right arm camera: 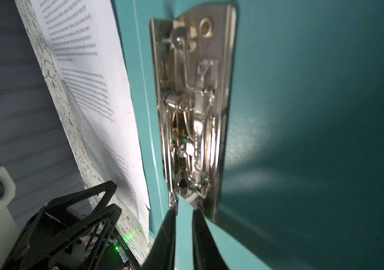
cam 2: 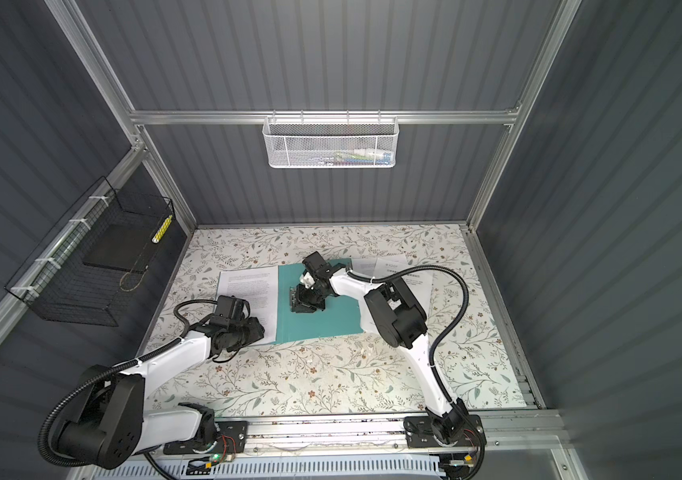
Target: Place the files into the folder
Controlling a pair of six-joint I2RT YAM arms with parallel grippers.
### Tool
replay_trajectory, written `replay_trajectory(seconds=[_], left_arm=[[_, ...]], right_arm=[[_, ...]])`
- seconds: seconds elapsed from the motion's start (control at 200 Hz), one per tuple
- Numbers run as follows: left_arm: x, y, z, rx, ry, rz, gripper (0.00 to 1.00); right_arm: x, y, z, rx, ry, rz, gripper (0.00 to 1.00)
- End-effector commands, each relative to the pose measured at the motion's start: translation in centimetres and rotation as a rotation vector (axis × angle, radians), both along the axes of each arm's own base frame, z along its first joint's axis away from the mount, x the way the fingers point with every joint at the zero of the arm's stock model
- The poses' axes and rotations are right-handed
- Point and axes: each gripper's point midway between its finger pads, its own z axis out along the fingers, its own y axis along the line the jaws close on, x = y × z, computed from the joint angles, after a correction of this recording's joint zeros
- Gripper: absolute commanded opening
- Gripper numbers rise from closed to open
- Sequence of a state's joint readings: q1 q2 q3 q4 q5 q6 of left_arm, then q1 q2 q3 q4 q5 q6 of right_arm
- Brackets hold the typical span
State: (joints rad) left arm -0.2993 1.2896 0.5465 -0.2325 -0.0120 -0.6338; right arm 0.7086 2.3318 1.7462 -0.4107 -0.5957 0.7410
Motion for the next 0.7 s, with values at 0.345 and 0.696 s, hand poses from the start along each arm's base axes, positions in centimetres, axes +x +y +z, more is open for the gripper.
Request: replay_trajectory(seconds=[0.345, 0.696], left_arm=[[-1.69, 0.94, -1.97, 0.008, 0.071, 0.050, 0.49], [-1.68, 0.91, -2.10, 0.009, 0.076, 0.047, 0.48]], right_arm=[[0.28, 0.67, -0.35, 0.020, 0.022, -0.006, 0.15], [0.44, 0.87, -0.70, 0.021, 0.031, -0.013, 0.14]])
